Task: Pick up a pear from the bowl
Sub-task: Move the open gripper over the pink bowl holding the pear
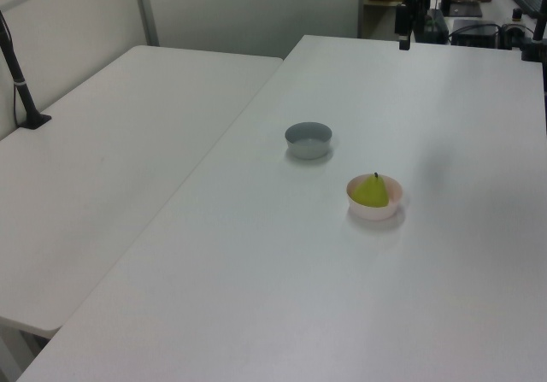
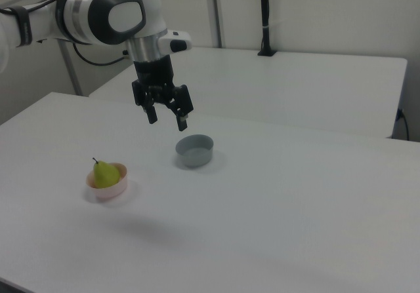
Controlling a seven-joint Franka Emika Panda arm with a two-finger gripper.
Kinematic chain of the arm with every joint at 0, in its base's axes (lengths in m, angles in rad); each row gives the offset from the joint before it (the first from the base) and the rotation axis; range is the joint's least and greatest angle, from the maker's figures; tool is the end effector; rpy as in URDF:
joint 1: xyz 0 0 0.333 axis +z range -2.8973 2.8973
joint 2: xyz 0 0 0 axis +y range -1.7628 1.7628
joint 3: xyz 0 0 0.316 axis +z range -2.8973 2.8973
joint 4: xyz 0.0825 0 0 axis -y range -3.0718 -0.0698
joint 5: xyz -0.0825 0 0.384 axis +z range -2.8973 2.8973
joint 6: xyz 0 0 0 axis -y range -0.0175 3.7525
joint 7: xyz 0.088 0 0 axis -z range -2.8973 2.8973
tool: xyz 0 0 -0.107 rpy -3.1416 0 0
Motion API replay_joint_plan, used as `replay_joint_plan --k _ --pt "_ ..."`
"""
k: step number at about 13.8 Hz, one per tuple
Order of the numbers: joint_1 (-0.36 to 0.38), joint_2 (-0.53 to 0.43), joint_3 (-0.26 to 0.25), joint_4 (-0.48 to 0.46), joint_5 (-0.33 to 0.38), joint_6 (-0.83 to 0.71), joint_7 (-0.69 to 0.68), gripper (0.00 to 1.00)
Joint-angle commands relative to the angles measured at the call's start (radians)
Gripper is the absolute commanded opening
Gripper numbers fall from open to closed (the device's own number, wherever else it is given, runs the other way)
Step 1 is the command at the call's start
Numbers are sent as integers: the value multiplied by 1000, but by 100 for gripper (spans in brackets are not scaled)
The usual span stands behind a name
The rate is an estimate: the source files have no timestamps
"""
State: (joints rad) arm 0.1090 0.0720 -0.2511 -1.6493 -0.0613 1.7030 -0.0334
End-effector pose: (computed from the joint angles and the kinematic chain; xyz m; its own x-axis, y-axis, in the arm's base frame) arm 0.5765 -0.0839 0.5592 0.9948 -0.1002 -0.0190 -0.0984 -0.9921 0.0778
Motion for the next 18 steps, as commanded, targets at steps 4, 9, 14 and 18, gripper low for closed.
replay_joint_plan --k 4,9,14,18 --pt "1 0 -4 14 -9 -28 -14 100" --pt "6 3 -2 14 1 -23 -16 100" --pt "23 3 12 20 11 -23 -22 100" --pt "196 5 18 19 38 -20 -42 100"
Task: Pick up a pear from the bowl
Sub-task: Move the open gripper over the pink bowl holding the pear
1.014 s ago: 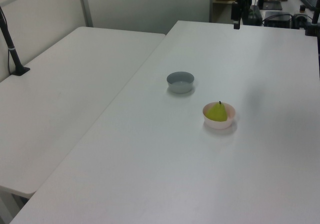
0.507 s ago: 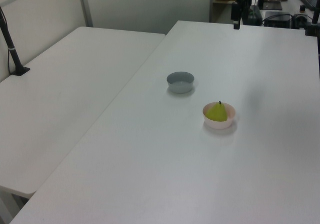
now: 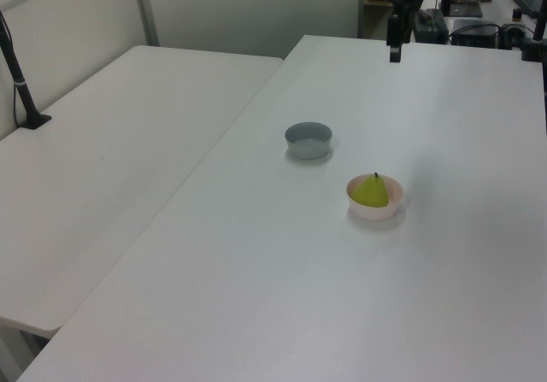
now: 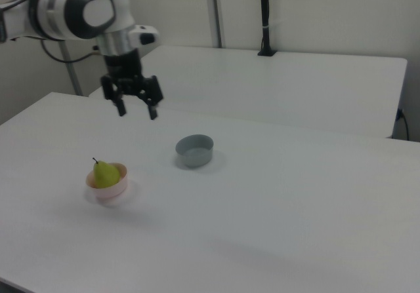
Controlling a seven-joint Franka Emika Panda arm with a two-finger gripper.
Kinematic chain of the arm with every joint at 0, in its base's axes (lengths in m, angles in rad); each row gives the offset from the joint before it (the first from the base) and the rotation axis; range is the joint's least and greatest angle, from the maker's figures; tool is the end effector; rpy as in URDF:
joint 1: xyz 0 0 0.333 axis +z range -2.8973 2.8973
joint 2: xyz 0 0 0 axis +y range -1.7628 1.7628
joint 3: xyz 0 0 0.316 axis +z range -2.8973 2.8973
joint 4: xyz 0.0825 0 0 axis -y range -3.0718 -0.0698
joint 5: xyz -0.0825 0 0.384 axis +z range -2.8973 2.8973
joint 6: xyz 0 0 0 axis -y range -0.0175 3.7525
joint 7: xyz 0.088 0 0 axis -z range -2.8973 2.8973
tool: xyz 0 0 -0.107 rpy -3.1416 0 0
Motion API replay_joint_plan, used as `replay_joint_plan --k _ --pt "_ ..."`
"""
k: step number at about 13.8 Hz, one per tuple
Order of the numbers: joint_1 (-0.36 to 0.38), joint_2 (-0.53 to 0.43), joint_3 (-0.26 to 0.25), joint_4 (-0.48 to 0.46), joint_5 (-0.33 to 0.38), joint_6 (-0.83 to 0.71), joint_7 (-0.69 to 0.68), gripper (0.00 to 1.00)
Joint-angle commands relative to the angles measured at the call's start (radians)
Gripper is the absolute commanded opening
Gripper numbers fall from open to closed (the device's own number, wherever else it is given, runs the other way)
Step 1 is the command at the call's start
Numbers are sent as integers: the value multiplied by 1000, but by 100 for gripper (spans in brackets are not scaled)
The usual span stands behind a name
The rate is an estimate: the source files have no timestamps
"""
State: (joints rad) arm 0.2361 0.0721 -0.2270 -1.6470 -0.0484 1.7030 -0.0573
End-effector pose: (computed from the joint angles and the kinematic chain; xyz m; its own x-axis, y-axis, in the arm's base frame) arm 0.5829 0.0047 0.5599 0.9972 0.0729 -0.0182 0.0739 -0.9953 0.0631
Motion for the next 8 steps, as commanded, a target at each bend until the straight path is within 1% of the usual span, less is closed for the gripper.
replay_joint_plan --k 1,4,5,8 --pt "107 5 -6 18 30 -17 -18 100" --pt "216 12 -6 13 44 -23 -6 100" --pt "236 32 -5 13 45 -25 -4 100" --pt "239 81 -5 13 47 -14 -10 100"
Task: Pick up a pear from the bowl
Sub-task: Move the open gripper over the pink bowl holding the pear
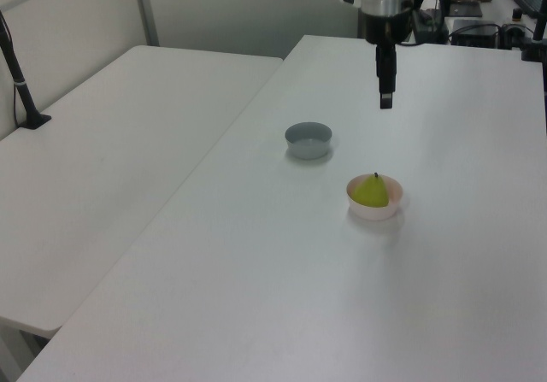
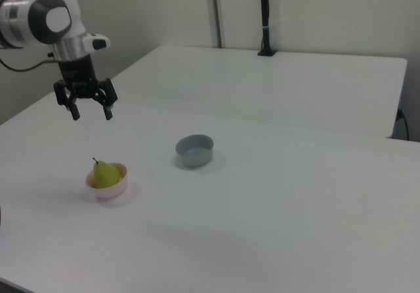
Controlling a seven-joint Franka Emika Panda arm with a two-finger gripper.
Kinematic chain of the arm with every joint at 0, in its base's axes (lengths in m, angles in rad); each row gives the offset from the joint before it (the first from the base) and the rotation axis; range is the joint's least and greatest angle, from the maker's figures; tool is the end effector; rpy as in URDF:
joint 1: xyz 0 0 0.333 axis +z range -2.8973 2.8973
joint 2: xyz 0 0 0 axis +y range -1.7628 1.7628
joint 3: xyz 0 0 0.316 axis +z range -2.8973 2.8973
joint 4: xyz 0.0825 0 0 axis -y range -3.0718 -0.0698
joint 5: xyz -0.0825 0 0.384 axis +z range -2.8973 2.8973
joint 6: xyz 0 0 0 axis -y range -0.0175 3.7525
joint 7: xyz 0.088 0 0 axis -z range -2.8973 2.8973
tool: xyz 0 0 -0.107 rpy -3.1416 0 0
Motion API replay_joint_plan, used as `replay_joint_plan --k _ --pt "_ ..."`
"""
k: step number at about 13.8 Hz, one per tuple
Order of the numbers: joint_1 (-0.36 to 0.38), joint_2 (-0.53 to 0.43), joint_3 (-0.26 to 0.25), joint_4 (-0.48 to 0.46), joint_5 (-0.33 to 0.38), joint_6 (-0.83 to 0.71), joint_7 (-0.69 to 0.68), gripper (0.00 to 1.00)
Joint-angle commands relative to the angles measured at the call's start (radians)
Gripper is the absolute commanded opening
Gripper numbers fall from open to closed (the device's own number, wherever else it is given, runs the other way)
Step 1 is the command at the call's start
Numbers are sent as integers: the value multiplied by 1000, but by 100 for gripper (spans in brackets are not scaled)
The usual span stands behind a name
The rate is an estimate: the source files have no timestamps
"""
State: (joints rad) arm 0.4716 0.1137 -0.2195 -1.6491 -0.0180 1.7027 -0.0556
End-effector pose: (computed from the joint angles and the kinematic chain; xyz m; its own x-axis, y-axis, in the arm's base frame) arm 0.5717 0.1515 0.5348 0.9506 0.3046 -0.0597 0.3071 -0.9509 0.0391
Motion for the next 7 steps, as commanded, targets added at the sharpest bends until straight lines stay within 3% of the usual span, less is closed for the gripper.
replay_joint_plan --k 1,7 --pt "19 70 -12 14 15 -12 -15 100" --pt "33 216 -12 -1 13 74 -16 100"
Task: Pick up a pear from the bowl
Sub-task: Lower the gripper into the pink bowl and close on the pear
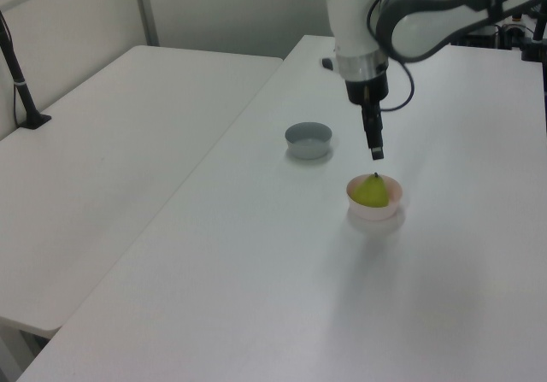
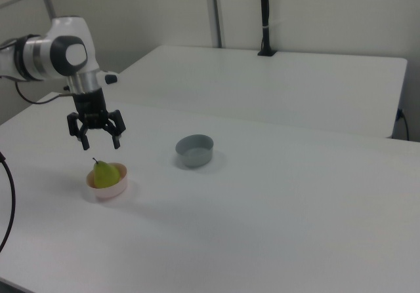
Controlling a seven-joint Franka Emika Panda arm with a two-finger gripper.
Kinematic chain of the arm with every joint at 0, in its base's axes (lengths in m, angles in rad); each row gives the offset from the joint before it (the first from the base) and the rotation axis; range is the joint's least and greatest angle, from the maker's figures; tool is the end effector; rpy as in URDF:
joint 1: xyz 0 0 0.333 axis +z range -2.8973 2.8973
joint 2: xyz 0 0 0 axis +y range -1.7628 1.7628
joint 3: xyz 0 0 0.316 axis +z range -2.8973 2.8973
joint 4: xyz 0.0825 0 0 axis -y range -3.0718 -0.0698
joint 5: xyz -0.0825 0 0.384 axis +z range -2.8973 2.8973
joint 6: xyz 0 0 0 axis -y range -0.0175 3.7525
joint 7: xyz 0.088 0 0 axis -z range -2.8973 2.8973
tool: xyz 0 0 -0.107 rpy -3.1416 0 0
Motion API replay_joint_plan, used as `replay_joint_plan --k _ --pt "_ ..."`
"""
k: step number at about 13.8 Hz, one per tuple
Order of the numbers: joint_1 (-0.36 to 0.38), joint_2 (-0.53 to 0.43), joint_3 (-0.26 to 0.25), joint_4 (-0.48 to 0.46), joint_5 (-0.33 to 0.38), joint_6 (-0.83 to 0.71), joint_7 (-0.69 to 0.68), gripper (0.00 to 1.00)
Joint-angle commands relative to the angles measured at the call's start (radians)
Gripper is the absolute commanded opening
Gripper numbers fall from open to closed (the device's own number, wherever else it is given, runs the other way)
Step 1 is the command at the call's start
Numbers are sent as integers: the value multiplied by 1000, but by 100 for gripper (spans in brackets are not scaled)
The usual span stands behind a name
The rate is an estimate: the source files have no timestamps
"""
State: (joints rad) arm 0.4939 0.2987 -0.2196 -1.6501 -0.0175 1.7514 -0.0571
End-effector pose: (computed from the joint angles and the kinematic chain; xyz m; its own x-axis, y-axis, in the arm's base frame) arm 0.5977 0.1790 0.4276 0.9273 0.3203 -0.1936 0.3386 -0.9384 0.0694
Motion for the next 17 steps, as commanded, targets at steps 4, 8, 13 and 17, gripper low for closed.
replay_joint_plan --k 4,8,13,17 --pt "29 97 -14 -4 2 54 -10 100" --pt "34 143 -14 -16 1 99 -10 93" --pt "48 164 -12 -20 1 109 -6 81" --pt "51 161 -14 -17 1 109 -4 35"
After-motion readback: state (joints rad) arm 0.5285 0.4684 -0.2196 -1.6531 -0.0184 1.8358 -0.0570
